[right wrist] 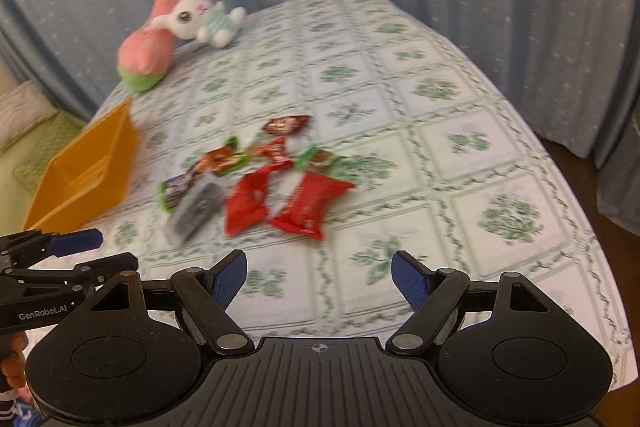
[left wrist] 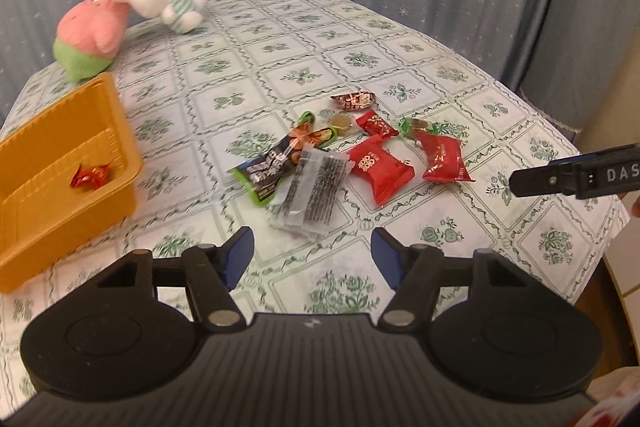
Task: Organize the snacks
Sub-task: 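Grasp the clear packet of dark strips with the left tool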
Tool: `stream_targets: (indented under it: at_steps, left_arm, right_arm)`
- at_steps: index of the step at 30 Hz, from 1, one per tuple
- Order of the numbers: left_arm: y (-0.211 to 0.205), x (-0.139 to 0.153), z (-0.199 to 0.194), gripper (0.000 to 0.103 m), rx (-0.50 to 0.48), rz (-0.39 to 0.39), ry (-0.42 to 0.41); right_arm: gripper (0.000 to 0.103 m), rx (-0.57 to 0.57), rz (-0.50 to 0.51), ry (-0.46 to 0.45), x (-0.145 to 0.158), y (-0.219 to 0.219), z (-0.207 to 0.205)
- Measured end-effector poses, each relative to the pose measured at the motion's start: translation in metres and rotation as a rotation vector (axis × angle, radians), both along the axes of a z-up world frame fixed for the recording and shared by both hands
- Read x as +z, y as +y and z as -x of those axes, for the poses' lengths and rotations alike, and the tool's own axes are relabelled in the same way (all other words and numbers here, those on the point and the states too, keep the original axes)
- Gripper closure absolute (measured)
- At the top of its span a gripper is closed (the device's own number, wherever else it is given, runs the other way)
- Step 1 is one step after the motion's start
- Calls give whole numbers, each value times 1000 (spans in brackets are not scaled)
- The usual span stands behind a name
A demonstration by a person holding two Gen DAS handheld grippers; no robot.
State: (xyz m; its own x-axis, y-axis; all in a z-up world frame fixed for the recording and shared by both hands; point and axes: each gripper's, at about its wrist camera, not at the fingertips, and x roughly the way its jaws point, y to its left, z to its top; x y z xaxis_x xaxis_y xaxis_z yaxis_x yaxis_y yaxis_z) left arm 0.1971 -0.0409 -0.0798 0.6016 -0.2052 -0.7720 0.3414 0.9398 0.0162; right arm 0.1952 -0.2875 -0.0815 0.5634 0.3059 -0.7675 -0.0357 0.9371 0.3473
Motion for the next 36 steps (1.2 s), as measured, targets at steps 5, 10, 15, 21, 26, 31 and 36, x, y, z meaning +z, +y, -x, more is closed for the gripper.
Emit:
stream_targets:
  at_steps: [5, 10, 15, 21, 26, 31, 36]
  left_arm:
    - [-8, -10, -21, 45, -43, -19, -1]
    - [-15, -22, -44, 50, -83, -37, 12]
    - [-19, -33, -60, 54, -110, -54, 34]
    - [-23, -43, -74, 55, -125, -67, 60]
    - [-27, -50, -83, 59, -132, -72, 73]
    - [-29, -52, -84, 66, -128, -62, 71]
    - [-28, -49, -80, 68, -122, -32, 74]
  right_arm:
    - [24, -39, 7, 16, -7, -9, -5]
    - [24, -62, 10, 30, -12, -13, -11]
    - [24, -75, 12, 37, -14, -13, -17]
    - [24, -73, 16, 38, -14, -11, -24]
    - [24, -61, 20, 34, -14, -11, -29]
    - [24, -44, 26, 21, -14, -13, -34]
    - [24, -10, 40, -7, -14, -17, -43]
